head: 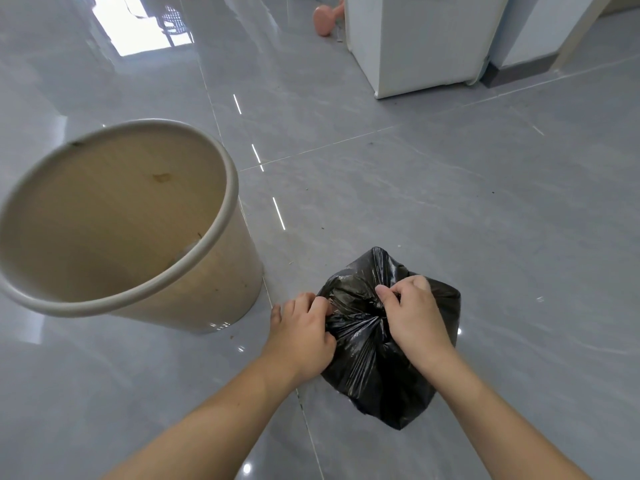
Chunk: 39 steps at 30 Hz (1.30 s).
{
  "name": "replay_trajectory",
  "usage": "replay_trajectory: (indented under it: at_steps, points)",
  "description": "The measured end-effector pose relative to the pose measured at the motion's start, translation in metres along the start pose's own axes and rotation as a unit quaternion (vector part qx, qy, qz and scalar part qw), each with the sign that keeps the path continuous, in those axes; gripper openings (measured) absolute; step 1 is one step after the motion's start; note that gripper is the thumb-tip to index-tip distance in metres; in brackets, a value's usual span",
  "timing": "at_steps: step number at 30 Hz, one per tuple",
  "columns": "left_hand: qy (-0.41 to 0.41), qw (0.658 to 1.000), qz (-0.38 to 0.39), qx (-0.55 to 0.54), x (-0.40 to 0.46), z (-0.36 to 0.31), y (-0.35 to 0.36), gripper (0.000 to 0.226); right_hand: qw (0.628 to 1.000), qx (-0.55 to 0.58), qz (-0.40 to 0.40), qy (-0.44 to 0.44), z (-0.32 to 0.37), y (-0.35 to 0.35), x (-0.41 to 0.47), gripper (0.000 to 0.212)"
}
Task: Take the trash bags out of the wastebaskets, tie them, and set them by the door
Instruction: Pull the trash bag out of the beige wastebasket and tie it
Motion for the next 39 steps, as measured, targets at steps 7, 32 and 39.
replay_trajectory:
  at_steps: [7, 32, 39]
  points:
    - [0.005, 1.000, -0.001, -0.004, 0.001, -0.003, -0.002, 0.043, 0.999, 0.024, 0.029, 0.022, -0.010, -0.001, 0.008, 0.038]
    - [-0.052, 0.976, -0.030, -0.208, 0.000, 0.010, -0.025, 0.021, 0.922, 0.323, 0.143, 0.156, -0.025, 0.028, -0.004, 0.031]
    - [-0.043, 0.961, -0.008, -0.272, 0.004, -0.012, -0.011, 0.018, 0.938, 0.300, 0.121, 0.126, -0.023, 0.020, -0.006, 0.038]
Point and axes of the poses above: each hand's wrist, its own x-axis towards the middle knuckle, its own y-axis out of the palm, z = x × y, the point moved 9 cm from there along x, towards the middle knuckle
